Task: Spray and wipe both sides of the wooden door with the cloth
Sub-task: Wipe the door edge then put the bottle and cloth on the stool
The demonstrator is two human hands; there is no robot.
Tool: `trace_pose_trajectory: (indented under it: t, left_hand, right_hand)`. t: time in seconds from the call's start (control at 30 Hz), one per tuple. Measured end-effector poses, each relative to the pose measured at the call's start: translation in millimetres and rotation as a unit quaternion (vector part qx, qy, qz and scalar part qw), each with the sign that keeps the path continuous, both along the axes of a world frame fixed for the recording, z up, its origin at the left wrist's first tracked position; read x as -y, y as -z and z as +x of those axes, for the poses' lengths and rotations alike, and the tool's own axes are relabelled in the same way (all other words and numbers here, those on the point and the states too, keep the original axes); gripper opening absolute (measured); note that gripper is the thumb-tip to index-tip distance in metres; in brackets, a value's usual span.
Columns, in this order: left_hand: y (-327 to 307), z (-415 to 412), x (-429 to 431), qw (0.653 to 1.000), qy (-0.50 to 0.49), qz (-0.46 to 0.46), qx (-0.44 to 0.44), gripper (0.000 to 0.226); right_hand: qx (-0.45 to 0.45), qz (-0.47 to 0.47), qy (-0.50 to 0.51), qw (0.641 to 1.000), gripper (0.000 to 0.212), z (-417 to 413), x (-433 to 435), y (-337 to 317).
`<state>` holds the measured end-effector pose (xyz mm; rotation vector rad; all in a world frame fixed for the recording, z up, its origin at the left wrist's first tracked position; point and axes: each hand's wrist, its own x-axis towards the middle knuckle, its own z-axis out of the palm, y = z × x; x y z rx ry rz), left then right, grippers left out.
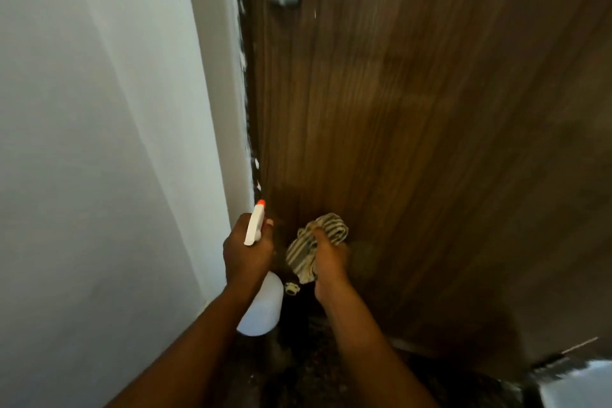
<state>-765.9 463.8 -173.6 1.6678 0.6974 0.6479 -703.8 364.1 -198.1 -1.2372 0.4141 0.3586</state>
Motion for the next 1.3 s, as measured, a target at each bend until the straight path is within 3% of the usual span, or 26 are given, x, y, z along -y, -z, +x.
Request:
trace_pose_trajectory:
  t: [0.23,0.33,0.4,0.47,0.57,0.7,0.9,0.97,1.03,1.07,1.1,1.13,1.17,1.2,1.23,1.3]
  left_hand:
    - [-187,-28,-21,0.999,0.015,-0.044,-0.028,0.024]
    - [-254,-40,-28,0.997,0.027,-0.059,-0.031,0.019]
    - [-288,-42,-33,0.996,0.044,-0.066,-0.037,0.021]
    - [-320,-41,-40,0.995,0.058,-0.069,-0.033,0.022]
    - [-358,-38,-51,0.994,0.078,-0.074,-0.025,0.025]
    - [-383,-33,-61,0.991,0.105,-0.086,-0.016,0.024]
    - [-384,-41,-75,0.989,0.125,-0.073,-0.029,0.028]
    - [-382,-51,-78,0.991,0.122,-0.051,-0.034,0.031]
    - [-381,-62,-81,0.991,0.126,-0.027,-0.038,0.031]
    - [-382,-70,-82,0.991,0.128,-0.022,-0.037,0.03]
    - [-383,-76,-83,0.991,0.13,-0.019,-0.037,0.029]
    - [-384,-83,-83,0.991,0.131,-0.018,-0.036,0.028]
    - [-385,-91,-81,0.991,0.131,-0.016,-0.036,0.028]
    - [-388,-99,-80,0.991,0.13,-0.013,-0.035,0.027]
    - [-389,-110,-78,0.991,0.128,-0.009,-0.035,0.027]
    - [-391,-130,-74,0.992,0.125,-0.005,-0.033,0.027]
  right_hand:
    - [0.002,0.007,0.045,0.999,0.009,-5,2,-223]
    - [0.019,0.012,0.094,0.995,0.022,-2,-1,-307]
    - [0.008,0.059,0.103,0.993,0.029,8,-7,-350]
    - [-0.027,0.17,0.091,0.981,0.04,16,-18,-388]
    - [-0.064,0.275,0.121,0.952,0.049,18,-36,-419]
    - [-0.029,0.351,0.16,0.922,0.048,12,-50,-427]
    - [-0.022,0.321,0.186,0.929,0.042,-2,-56,-423]
    - [0.002,0.211,0.205,0.956,0.031,-22,-53,-423]
    - [0.08,-0.067,0.209,0.972,0.027,-48,-42,-426]
    - [0.168,-0.257,0.174,0.936,0.031,-60,-35,-426]
    - [0.278,-0.425,0.119,0.853,0.036,-70,-28,-426]
    - [0.374,-0.533,0.06,0.757,0.038,-79,-24,-427]
    - [0.429,-0.591,-0.008,0.683,0.039,-87,-21,-428]
    - [0.449,-0.62,-0.074,0.639,0.038,-95,-22,-431]
    - [0.438,-0.636,-0.132,0.621,0.038,-106,-23,-432]
    - [0.407,-0.642,-0.188,0.622,0.041,-126,-25,-433]
